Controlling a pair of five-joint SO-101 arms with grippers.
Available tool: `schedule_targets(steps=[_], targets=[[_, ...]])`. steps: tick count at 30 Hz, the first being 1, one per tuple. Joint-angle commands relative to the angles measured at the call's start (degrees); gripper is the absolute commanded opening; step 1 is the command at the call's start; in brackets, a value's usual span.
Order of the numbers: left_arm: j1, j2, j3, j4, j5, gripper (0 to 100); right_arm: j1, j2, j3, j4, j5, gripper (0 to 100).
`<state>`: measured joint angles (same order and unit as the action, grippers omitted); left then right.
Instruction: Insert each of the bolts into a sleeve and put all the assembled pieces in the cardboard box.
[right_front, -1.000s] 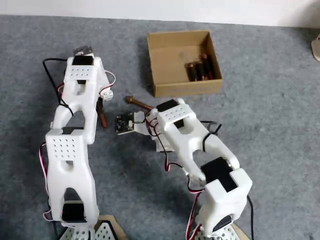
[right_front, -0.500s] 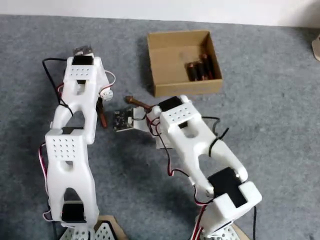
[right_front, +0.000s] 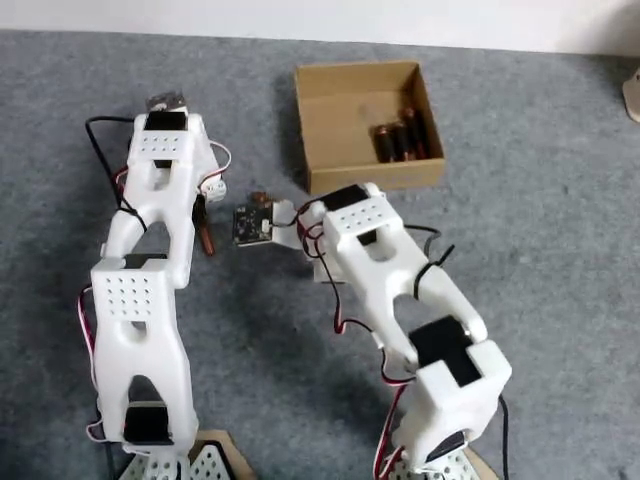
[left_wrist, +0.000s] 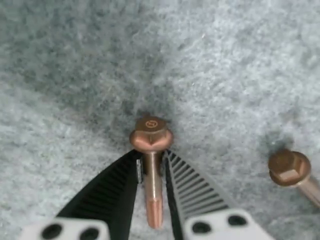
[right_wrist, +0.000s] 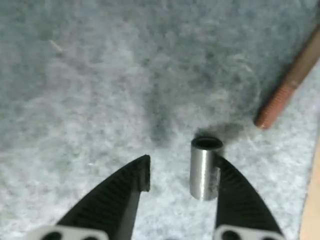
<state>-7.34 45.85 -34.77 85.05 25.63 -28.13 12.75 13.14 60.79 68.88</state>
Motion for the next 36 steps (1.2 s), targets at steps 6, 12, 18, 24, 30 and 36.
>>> schedule_targets(steps=[6,12,18,24,30,36], targets=[[-0.48,-5.23,-3.21,-0.53,0.0,0,2.24,5.23,-1.71,-2.95,0.26,18.8],[-0.48,-5.23,-3.21,-0.53,0.0,0,3.56,6.64,-1.71,-4.26,0.18,18.7],[-0.48,-5.05,-3.21,-0.53,0.0,0,4.0,6.64,-1.8,-4.26,0.18,15.2],[-0.48,-5.05,-3.21,-0.53,0.0,0,5.67,6.9,-4.53,-5.49,0.09,0.1],[-0.48,-5.14,-3.21,-0.53,0.0,0,5.76,6.55,-4.88,-5.49,-0.18,0.6],[0.13,-4.97,-2.95,-2.2,7.65,0,5.85,6.37,-12.26,-5.85,-13.71,0.6]])
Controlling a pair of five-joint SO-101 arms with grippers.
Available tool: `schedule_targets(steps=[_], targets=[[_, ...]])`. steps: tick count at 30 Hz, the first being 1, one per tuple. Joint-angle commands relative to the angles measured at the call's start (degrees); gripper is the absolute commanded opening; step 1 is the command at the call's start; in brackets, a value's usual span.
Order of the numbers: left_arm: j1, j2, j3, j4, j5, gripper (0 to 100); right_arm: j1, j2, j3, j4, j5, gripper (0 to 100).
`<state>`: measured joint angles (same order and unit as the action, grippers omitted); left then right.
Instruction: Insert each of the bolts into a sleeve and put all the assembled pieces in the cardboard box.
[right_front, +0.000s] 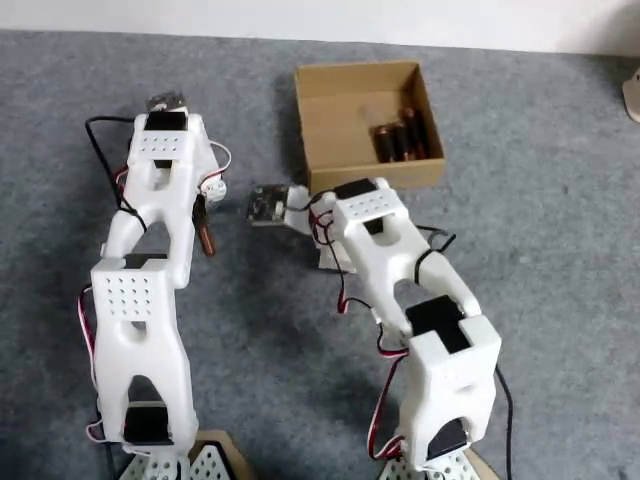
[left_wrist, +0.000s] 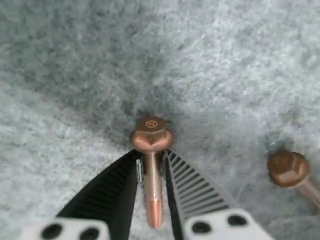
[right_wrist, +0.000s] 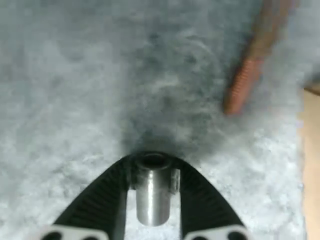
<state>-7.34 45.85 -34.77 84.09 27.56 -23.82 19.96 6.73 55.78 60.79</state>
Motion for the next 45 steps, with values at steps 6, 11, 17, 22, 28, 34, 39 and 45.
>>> schedule_targets(steps=[6,11,17,22,28,34,39,45], targets=[[0.57,-5.23,-2.95,-1.58,7.38,0,1.36,-1.54,-14.37,9.1,-11.87,0.6],[4.53,-5.93,-3.12,-1.14,3.6,0,1.8,-8.92,-18.24,14.37,-18.55,0.6],[5.05,-13.41,-2.68,-0.88,3.78,0,2.68,-20.97,-18.07,18.42,-26.55,0.6],[6.55,-19.65,0.84,0.97,6.15,0,2.59,-26.68,-18.07,24.31,-32.53,0.6],[8.57,-28.97,6.55,0.97,6.15,0,2.42,-32.57,-17.98,29.49,-35.96,0.6],[10.42,-41.1,14.9,0.53,6.15,0,2.68,-40.22,-17.98,33.89,-38.07,0.6],[11.74,-48.22,19.21,0.44,6.15,0,2.68,-45.85,-17.98,35.82,-40.7,0.6],[11.65,-54.37,19.38,0.88,6.15,0,2.15,-50.68,-17.98,37.67,-43.34,0.6]])
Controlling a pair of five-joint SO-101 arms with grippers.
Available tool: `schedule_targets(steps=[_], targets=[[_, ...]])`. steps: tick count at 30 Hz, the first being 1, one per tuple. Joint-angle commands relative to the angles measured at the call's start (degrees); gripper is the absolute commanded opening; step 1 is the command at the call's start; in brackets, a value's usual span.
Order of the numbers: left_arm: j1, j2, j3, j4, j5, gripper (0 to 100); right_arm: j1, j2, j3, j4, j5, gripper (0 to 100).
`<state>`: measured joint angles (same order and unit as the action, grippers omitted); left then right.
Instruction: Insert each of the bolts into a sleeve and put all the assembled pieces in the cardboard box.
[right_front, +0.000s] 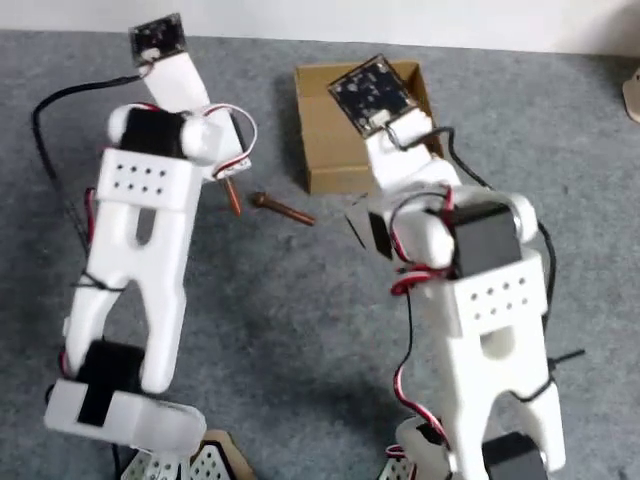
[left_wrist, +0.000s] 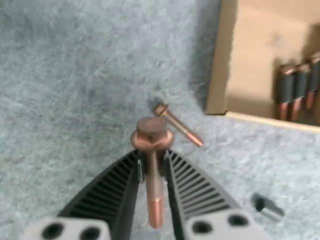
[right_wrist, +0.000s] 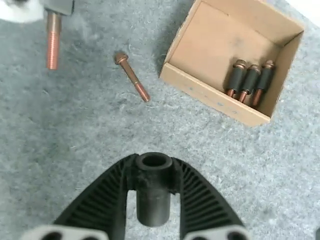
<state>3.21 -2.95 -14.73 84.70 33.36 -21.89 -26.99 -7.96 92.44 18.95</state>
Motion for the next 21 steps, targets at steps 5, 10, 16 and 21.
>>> schedule_targets(steps=[5,10,16,21], targets=[[2.51,-10.24,1.27,0.97,0.44,0,-1.98,-7.43,-3.21,4.09,-4.66,0.6],[5.23,-13.58,8.04,1.14,1.58,0,-4.62,-13.49,-0.13,4.62,-6.24,0.6],[5.67,-20.0,14.73,-0.09,2.81,0,-5.05,-27.74,19.3,-4.35,-6.59,0.6],[6.81,-27.82,24.66,-5.63,2.73,0,-4.97,-41.19,36.53,-12.88,-6.42,0.5]])
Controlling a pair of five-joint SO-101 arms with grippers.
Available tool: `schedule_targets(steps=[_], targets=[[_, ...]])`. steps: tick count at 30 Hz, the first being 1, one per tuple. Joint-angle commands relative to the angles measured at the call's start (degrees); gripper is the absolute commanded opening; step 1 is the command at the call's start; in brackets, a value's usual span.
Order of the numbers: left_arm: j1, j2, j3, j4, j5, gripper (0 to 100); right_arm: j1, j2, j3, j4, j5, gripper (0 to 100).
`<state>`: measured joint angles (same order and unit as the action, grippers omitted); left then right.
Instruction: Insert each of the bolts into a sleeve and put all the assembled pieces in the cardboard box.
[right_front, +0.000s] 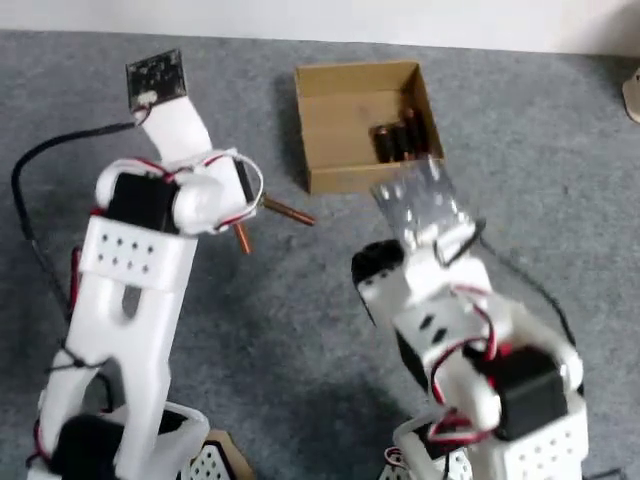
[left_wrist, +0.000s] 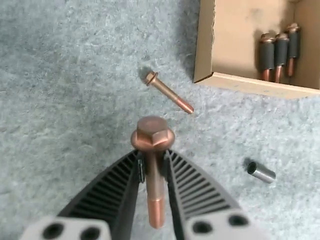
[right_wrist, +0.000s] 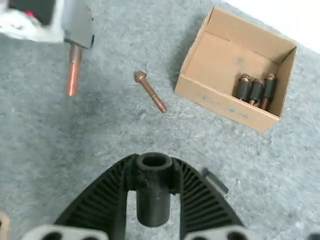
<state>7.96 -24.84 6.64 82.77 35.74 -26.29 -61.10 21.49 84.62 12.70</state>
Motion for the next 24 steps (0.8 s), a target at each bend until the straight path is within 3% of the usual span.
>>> schedule_targets(steps=[1,13,22,24], targets=[[2.86,-7.87,5.76,-5.01,0.35,0,-0.57,-9.19,9.63,-6.29,-0.18,0.5],[7.43,-27.65,27.56,-18.73,0.44,0,-1.1,-25.71,27.38,-16.57,2.2,0.5],[7.52,-33.54,38.02,-25.58,1.05,0,-8.57,-42.15,40.57,-22.02,2.29,0.5],[7.52,-34.42,39.25,-25.58,3.87,0,-8.57,-44.53,42.24,-21.93,2.29,0.5]])
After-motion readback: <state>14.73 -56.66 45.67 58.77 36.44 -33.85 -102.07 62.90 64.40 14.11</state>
